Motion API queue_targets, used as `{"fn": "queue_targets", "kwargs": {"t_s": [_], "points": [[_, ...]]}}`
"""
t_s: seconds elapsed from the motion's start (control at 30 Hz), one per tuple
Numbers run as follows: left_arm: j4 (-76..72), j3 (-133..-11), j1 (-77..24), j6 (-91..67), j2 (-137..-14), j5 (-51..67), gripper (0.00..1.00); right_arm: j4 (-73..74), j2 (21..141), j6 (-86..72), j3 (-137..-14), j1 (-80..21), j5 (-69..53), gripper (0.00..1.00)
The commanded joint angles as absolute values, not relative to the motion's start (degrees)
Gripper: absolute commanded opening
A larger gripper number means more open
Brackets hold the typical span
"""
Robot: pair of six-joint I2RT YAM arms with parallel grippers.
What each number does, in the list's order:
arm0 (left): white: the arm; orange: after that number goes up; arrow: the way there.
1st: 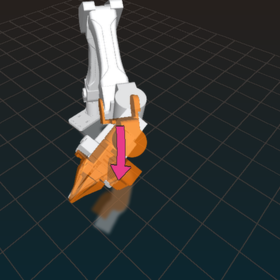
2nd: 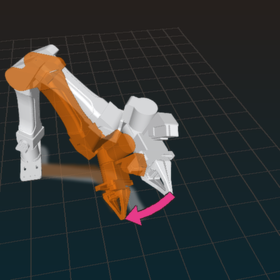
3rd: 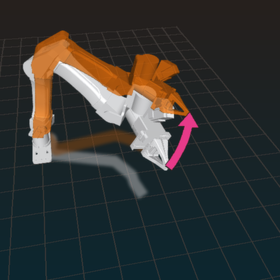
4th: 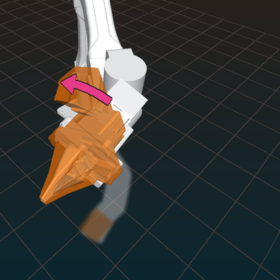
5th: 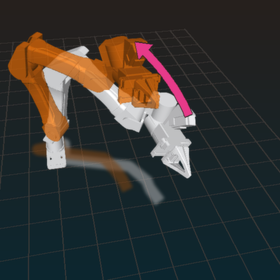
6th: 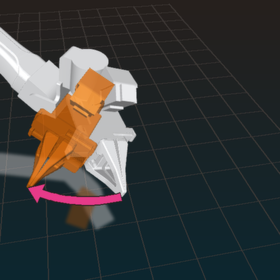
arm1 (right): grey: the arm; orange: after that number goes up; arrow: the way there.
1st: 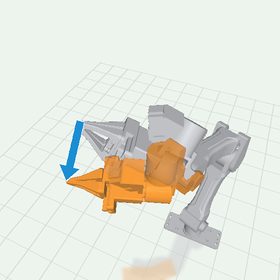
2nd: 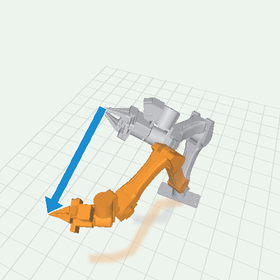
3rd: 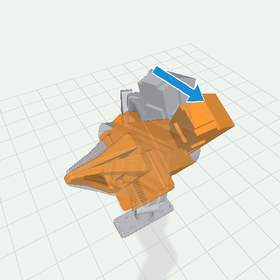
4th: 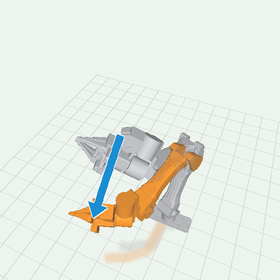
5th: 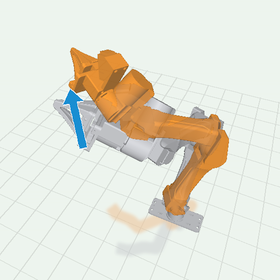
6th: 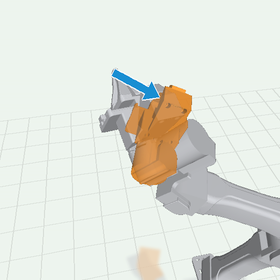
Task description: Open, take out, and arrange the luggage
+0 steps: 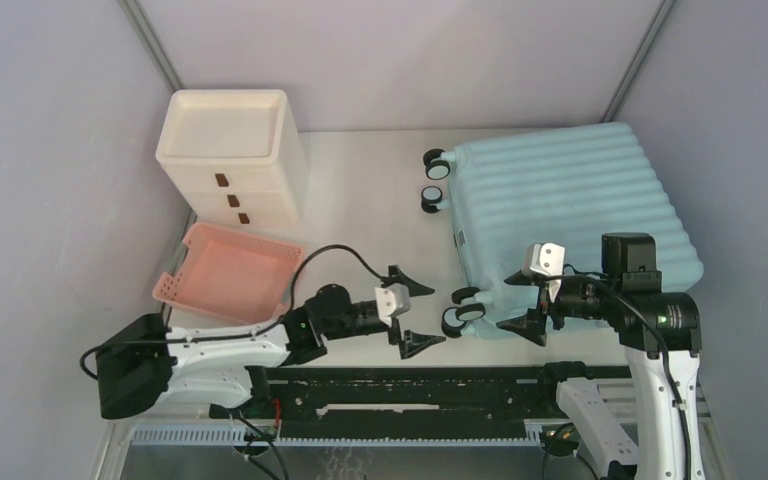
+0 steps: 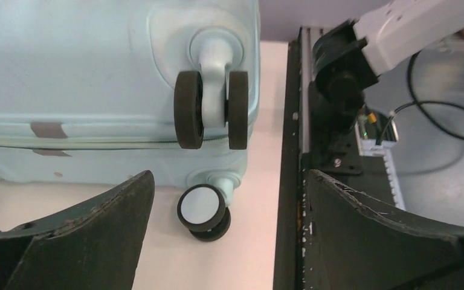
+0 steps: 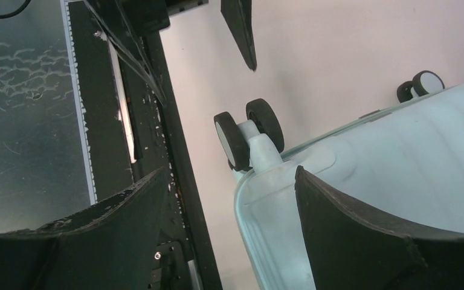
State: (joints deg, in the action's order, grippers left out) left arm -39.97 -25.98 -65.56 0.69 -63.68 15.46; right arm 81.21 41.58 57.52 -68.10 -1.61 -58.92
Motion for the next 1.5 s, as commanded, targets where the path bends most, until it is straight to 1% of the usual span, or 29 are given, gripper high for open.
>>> {"fn": "queue_targets", "kwargs": {"t_s": [0.0, 0.27, 0.47, 0.57, 0.6, 0.63, 0.67, 0.7, 0.73, 0.83, 0.87, 0.93, 1.17, 1.33, 1.47], "points": [[-40.5, -32.7, -67.1, 4.7, -69.4, 12.0, 1.0, 80.3, 41.4, 55.8, -67.8, -0.6, -60.2, 0.84], [-43.1, -39.1, -69.4, 1.1, -80.4, 8.2, 1.0, 79.7, 41.6, 55.9, -67.8, -0.4, -61.6, 0.84], [-50.7, -40.2, -69.3, 0.4, -85.4, 8.0, 1.0, 79.7, 42.9, 56.7, -67.9, -0.4, -62.1, 0.83], [-50.8, -42.0, -69.2, 0.4, -86.8, 9.1, 0.93, 79.2, 43.1, 56.5, -67.9, -0.4, -62.0, 0.83], [-50.8, -42.5, -69.1, -1.1, -87.0, 9.2, 0.88, 79.2, 43.2, 56.4, -67.9, -0.4, -61.9, 0.83], [-50.8, -42.6, -68.9, -1.9, -87.1, 9.6, 0.81, 79.1, 43.2, 56.3, -67.9, -0.4, -61.7, 0.83], [-50.8, -42.7, -68.5, -2.9, -87.1, 10.1, 0.67, 79.0, 43.2, 56.3, -67.9, -0.4, -61.5, 0.83], [-50.8, -42.9, -68.0, -5.0, -87.0, 10.6, 0.5, 79.1, 43.1, 56.0, -68.0, -0.4, -61.3, 0.83], [-50.8, -43.0, -67.4, -6.1, -86.9, 11.0, 0.38, 79.1, 42.9, 55.7, -68.2, -0.5, -61.1, 0.83], [-50.7, -43.0, -65.3, -12.3, -85.5, 12.9, 0.18, 80.2, 42.6, 55.6, -70.0, -0.4, -60.7, 0.83], [-50.2, -43.4, -64.3, -14.4, -85.0, 13.7, 0.07, 80.6, 42.7, 55.4, -71.0, -0.4, -60.4, 0.83], [-48.7, -44.7, -62.0, -18.6, -84.2, 16.1, 0.01, 81.2, 43.1, 55.1, -73.2, -0.4, -60.1, 0.83], [-47.9, -49.6, -53.3, -29.3, -80.7, 19.9, 0.0, 81.8, 47.0, 53.5, -82.8, -0.7, -58.2, 0.83], [-47.0, -58.6, -45.2, -38.4, -81.6, 21.6, 0.0, 79.8, 50.2, 51.0, -90.4, -0.8, -55.2, 0.83], [-45.8, -66.8, -39.9, -42.4, -85.1, 20.3, 0.0, 76.2, 51.7, 48.5, -94.9, -0.8, -48.8, 0.86]]}}
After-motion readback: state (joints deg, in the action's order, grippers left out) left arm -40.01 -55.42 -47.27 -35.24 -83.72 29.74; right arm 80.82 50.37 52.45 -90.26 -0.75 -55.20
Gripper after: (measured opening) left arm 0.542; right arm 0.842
